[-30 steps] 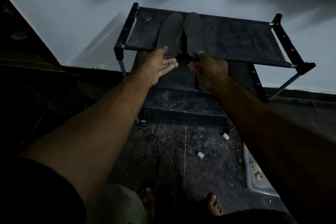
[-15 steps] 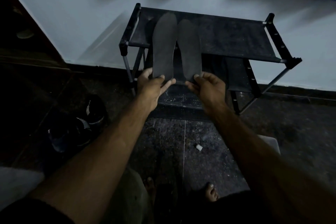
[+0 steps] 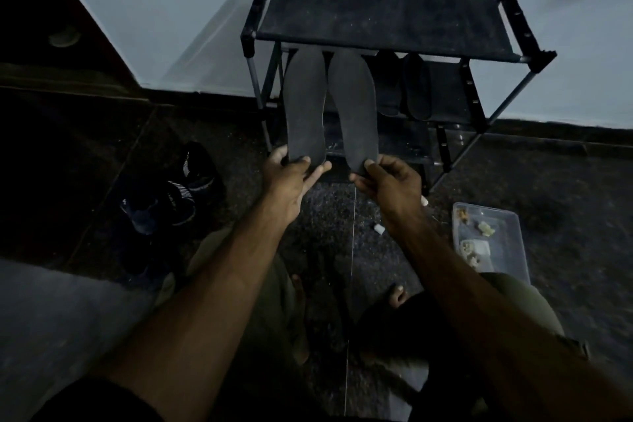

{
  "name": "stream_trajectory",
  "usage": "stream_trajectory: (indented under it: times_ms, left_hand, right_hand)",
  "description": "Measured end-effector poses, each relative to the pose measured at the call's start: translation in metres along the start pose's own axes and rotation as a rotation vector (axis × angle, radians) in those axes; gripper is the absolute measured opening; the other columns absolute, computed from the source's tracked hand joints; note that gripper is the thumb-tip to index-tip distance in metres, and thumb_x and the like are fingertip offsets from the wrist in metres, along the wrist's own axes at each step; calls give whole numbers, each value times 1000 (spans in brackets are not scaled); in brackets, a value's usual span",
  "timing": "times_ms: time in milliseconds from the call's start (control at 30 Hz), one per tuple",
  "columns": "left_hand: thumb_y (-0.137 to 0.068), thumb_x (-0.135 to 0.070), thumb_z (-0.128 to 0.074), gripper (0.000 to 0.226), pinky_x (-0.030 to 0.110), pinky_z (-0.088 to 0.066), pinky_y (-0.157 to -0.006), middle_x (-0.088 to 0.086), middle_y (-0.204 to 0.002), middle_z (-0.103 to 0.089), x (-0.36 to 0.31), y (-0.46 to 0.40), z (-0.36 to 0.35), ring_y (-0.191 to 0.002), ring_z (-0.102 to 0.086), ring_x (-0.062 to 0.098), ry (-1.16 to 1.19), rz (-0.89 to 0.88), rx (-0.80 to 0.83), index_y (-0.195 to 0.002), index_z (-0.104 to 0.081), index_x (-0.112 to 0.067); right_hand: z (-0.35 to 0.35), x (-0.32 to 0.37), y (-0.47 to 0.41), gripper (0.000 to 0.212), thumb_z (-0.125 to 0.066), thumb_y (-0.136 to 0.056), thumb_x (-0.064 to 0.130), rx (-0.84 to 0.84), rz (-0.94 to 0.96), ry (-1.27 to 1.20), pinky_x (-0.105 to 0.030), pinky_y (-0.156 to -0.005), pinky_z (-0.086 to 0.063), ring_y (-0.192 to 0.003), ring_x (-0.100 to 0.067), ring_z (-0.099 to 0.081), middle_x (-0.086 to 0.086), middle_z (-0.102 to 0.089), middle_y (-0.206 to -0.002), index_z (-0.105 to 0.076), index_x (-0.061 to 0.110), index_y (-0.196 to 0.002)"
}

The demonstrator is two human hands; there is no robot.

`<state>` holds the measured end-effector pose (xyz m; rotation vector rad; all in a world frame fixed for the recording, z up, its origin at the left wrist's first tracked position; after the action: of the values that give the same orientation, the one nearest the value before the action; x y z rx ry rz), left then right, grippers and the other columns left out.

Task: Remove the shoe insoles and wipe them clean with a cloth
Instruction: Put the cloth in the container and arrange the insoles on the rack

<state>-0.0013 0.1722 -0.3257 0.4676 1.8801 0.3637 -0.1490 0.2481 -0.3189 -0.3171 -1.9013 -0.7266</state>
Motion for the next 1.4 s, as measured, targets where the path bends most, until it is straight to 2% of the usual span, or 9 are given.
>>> stream_trajectory:
  times_ms: [333,667,900,1000,1100,1167,1233,1333,1400]
  left_hand:
    - [-100,4,-42,31,20,-56,-62,17,-123,-59,9,-12,8,-79,-71,23,-18,34,-30,-129,-49,-4]
    - [-99,4,-42,31,22,-57,-61,18,-128,-56,14,-95,-11,-75,-70,25,-47,72,-86,-129,-48,-5]
    - [-98,5,-43,34,19,-56,-55,19,-130,-53,1,-164,-34,-79,-68,29,-53,79,-87,-130,-48,-6]
    - [-98,6,-43,35,20,-56,-56,21,-132,-52,-4,-189,-45,-89,-67,35,-67,65,-63,-130,-49,-5]
    - [-99,6,-42,33,21,-58,-59,20,-132,-53,-8,-208,-55,-81,-68,30,-95,50,-24,-130,-48,-4]
    - [-99,5,-41,33,21,-58,-61,19,-130,-55,-10,-218,-58,-75,-67,26,-114,49,-16,-130,-47,-4]
    - [-100,4,-41,33,20,-58,-60,19,-129,-54,-11,-228,-59,-73,-67,25,-132,55,-14,-131,-46,-4]
    - [-101,-2,-44,24,18,-55,-54,20,-126,-59,-7,-237,-54,-73,-68,25,-176,106,-11,-125,-49,-3]
    - [-101,-10,-46,22,18,-55,-55,20,-113,-66,-5,-239,-51,-72,-70,23,-184,139,-3,-121,-52,-1]
  right_hand:
    - [-3,-22,-6,3,-57,-94,1,-14,-35,-29,-25,-59,-58,-63,-20,-71,-18,-68,-87,-60,1,-96]
    - [-12,-29,-82,4,-55,-95,3,-95,-63,-11,-24,-57,-58,-64,-19,-71,-21,-66,-95,-59,3,-94]
    - [-30,-21,-154,18,-57,-94,3,-127,-58,5,-22,-58,-57,-66,-17,-71,-20,-66,-104,-57,-2,-112]
    - [-36,-21,-179,17,-57,-94,3,-128,-27,18,-23,-59,-58,-65,-17,-70,-18,-66,-100,-57,-2,-110]
    - [-43,-22,-203,15,-57,-94,3,-139,-13,34,-22,-57,-57,-61,-15,-70,-17,-67,-96,-58,-3,-108]
    - [-47,-24,-216,4,-57,-94,3,-152,-19,28,-24,-59,-59,-60,-14,-69,-13,-67,-89,-59,0,-97]
    - [-49,-29,-228,7,-57,-95,2,-165,-27,16,-26,-59,-59,-57,-14,-68,-12,-65,-85,-57,4,-88]
    - [-49,-43,-238,7,-58,-94,2,-188,-58,14,-23,-53,-57,-64,-18,-67,-14,-64,-86,-58,-4,-97]
    - [-47,-53,-241,13,-59,-94,4,-206,-72,-8,-23,-52,-57,-70,-22,-67,-15,-64,-87,-58,-7,-102]
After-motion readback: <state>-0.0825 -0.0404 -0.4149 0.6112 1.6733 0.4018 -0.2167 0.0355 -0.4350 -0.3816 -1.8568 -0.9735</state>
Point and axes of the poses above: each hand's wrist, its own y-axis away from the middle knuckle, its own z-axis out of the back of the hand, x = y × z, the point moved 4 cm from there along -y, towards the middle knuckle
